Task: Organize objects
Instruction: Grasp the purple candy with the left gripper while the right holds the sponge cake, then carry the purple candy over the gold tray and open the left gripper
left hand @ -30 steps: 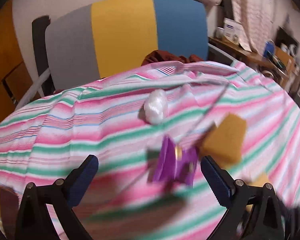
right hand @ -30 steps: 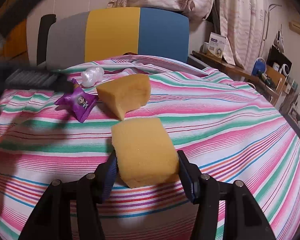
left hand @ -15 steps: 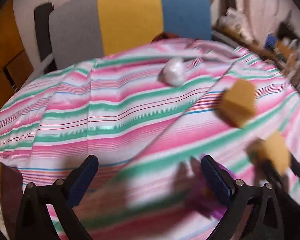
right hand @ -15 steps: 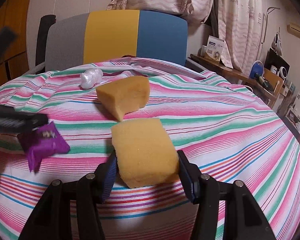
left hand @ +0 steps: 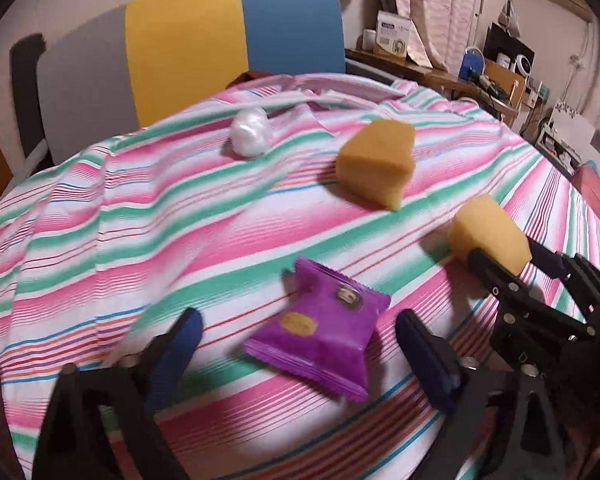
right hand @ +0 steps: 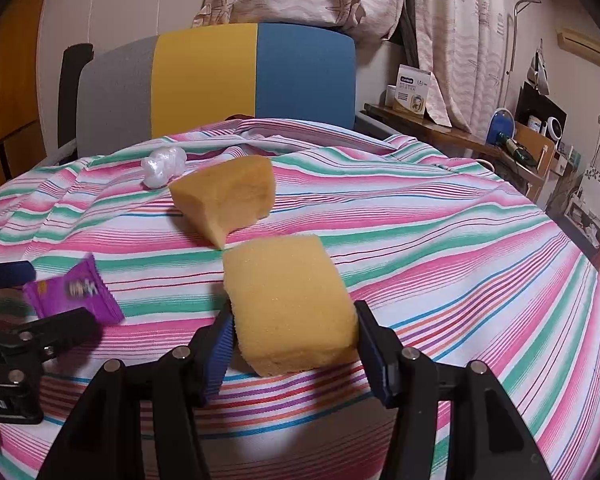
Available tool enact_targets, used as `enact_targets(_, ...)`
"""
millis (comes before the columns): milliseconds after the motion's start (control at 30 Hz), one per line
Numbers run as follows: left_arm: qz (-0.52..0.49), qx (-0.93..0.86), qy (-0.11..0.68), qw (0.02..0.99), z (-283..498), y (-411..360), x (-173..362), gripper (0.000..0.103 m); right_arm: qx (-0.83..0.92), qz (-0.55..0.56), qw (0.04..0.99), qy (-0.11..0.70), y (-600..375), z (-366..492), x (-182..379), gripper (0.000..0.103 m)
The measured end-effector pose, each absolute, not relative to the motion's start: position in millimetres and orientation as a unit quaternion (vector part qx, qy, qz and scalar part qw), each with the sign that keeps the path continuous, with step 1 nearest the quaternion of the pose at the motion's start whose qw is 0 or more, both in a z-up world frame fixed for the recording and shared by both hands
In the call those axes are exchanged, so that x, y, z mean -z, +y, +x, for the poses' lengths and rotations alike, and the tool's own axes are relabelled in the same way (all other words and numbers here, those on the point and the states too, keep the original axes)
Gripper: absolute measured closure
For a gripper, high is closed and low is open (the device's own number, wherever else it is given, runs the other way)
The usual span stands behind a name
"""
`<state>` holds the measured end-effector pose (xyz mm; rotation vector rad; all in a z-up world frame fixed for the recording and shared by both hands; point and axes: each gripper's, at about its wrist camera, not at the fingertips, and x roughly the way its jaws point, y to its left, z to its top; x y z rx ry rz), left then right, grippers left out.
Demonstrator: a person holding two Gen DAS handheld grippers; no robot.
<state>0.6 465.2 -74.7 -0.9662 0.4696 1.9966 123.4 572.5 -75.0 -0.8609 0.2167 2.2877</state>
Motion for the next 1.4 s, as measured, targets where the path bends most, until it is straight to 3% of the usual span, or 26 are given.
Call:
enact_targets(33,-0.384,-0.796,0.195,0.424,4.1,467.8,75.2,0.030,-0.878,-0.331,0.337,0.084,572.7,123.3,75.2,0.046)
enact_targets(100,-0.361,-0.802,0.220,0.422,10.8,470.4,75.7,0.032,-0.877,-0.331,0.337,0.083,572.3,123.6,75.9,0.046)
enact_targets(233,-0.343,-0.798,0.228,0.440,17.4,470.5,76.2,0.047,-0.876,-0.332,0.340,0.079,571.8,123.5,75.6,0.046)
enact_targets(600,-0.316,-0.830,0.205,0.410,29.3,439.6,72.1,0.048,-0.877,-0.329,0.343,0.067,567.7,122.5,74.4,0.046)
enact_targets(900,-0.265,-0.847,0.200,0.415,86.9,393.1,60.0,0.048,-0.880,-0.324,0.342,0.055,563.7,121.9,71.7,0.046)
enact_targets(1400,-0.325,-0.859,0.129,0.373,110.3,283.5,66.5,0.048,-0.880,-0.325,0.347,0.005,547.6,115.9,68.6,0.046)
